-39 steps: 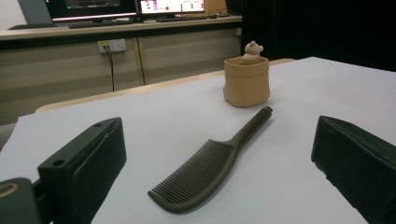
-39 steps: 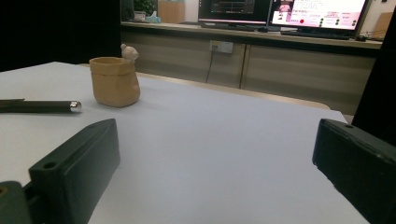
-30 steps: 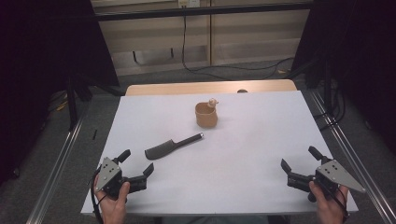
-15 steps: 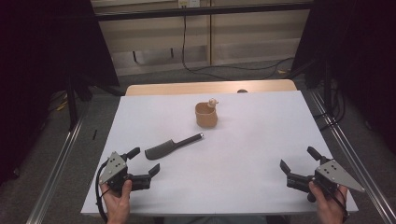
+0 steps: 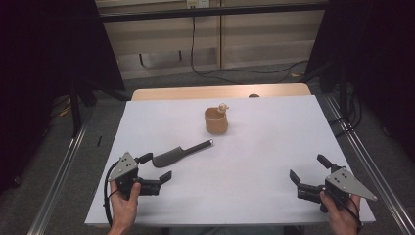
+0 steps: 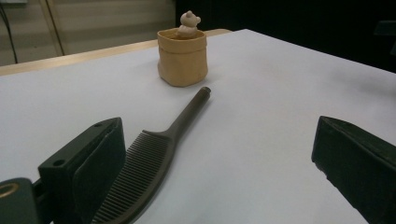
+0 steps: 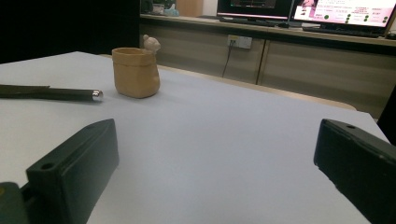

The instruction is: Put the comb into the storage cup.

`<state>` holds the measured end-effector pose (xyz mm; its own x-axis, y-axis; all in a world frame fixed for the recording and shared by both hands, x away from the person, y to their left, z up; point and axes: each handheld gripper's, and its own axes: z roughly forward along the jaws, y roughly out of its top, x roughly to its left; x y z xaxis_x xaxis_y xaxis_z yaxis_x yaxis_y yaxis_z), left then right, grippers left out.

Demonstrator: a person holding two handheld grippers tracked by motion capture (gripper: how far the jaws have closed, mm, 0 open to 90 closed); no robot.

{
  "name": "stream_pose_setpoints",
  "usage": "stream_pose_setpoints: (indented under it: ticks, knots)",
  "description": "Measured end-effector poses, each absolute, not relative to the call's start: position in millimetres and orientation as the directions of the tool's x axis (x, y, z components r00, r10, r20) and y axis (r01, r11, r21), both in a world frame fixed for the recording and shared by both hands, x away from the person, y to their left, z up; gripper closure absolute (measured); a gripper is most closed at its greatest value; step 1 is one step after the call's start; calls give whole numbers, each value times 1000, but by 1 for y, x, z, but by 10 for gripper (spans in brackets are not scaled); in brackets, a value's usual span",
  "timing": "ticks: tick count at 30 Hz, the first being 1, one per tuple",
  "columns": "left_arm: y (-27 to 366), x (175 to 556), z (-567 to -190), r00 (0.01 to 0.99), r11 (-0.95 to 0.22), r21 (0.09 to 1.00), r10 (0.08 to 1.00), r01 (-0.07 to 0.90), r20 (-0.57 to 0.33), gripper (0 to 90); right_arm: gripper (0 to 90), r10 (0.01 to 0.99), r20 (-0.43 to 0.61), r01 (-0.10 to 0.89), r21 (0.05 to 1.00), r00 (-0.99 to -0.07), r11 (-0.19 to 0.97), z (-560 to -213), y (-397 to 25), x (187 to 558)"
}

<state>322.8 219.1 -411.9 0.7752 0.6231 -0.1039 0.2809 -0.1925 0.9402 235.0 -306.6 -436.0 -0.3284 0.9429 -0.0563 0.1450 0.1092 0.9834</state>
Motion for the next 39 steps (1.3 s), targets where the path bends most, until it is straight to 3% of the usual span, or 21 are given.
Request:
stream_pose_setpoints:
  ticks: [10, 17, 25, 39]
  knots:
    - [208, 335, -404, 825, -234, 943, 561, 238, -69, 35, 0, 942, -35, 156, 984, -335, 92, -437, -308, 236]
    - [205, 359, -405, 831, -225, 923, 536, 312, -151, 38, 0, 938, -39, 153, 984, -344, 97, -437, -307, 236]
    - [199, 371, -399, 822, -316, 892, 561, 325, -101, 28, 0, 936, -43, 148, 984, -349, 101, -437, -307, 236]
    - [169, 392, -392, 914, -551, 783, 402, 288, -53, 53, 0, 936, -35, 154, 984, -350, 94, -438, -308, 236]
